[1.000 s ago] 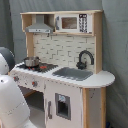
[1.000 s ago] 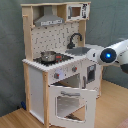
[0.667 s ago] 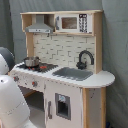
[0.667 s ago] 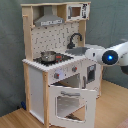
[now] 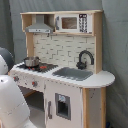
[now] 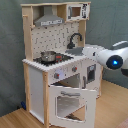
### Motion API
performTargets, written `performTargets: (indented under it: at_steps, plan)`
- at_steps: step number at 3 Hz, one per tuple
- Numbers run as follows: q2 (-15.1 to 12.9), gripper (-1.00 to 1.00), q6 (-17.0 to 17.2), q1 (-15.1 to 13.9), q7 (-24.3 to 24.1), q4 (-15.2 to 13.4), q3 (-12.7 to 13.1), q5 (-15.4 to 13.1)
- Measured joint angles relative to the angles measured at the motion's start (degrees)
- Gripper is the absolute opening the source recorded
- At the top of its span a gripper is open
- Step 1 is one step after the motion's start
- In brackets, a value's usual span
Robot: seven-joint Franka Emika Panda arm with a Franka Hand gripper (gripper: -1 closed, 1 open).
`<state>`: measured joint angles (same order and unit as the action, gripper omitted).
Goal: Play with the kitchen
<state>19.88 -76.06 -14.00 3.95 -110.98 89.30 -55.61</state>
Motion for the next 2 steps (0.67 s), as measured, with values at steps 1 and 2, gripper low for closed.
performTargets:
  at_steps: [1,2]
  plan:
    - [0.0,1.00,-1.6,-0.4,-0.2,-0.4,1.7,-5.5]
    - [0.0,1.00,-3.1,-0.7,-1.1,-1.2,3.3,-10.6]
